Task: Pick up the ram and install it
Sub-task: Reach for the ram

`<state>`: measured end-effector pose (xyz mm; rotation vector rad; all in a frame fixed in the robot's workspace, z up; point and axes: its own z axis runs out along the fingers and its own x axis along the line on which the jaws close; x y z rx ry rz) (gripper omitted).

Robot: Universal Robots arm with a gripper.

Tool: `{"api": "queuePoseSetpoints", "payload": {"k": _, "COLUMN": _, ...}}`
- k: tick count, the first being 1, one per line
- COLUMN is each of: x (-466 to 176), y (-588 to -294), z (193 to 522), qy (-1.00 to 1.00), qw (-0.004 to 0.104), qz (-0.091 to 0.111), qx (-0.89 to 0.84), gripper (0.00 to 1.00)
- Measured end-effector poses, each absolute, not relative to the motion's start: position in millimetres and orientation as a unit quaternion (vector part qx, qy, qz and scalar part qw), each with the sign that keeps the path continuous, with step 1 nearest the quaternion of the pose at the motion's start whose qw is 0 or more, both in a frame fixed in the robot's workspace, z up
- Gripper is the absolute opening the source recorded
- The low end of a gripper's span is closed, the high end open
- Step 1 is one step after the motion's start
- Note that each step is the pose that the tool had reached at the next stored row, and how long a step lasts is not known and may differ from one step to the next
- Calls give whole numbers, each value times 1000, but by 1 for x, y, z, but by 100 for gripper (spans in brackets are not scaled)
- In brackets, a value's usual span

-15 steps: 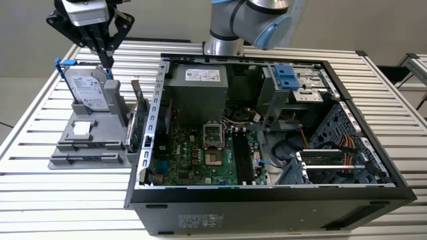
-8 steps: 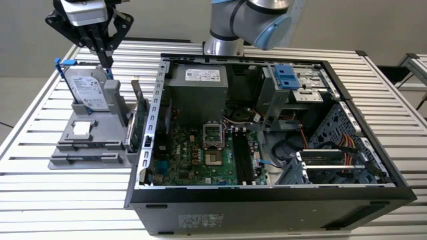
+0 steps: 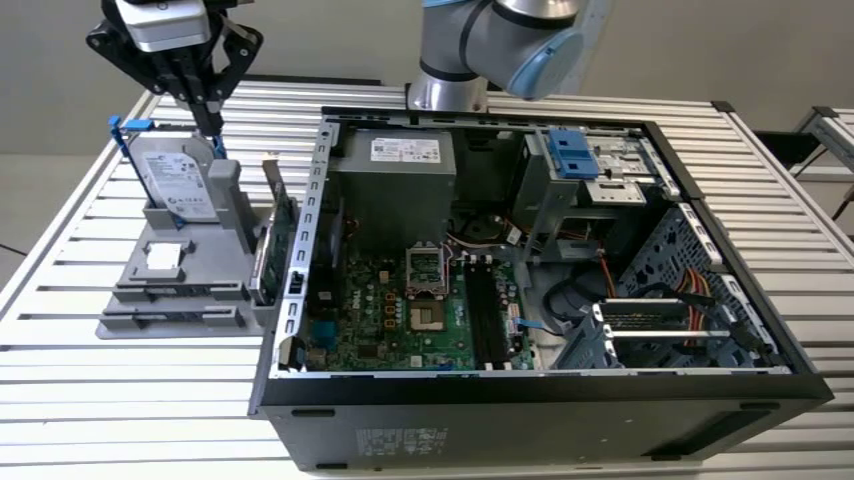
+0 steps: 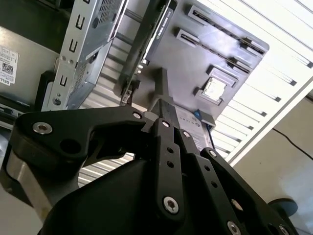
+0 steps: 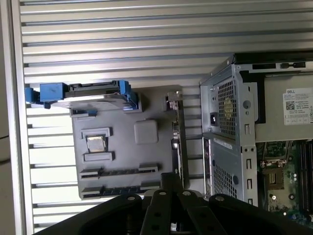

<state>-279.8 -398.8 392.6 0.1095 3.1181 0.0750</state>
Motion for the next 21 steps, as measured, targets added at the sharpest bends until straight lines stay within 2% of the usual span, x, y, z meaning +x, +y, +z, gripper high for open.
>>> {"api": "queuePoseSetpoints", "payload": {"k": 21, "x": -289, "y": -399, "z": 393, "qy": 999, "qw": 10, "qz": 24, "qx": 35, "gripper": 0}}
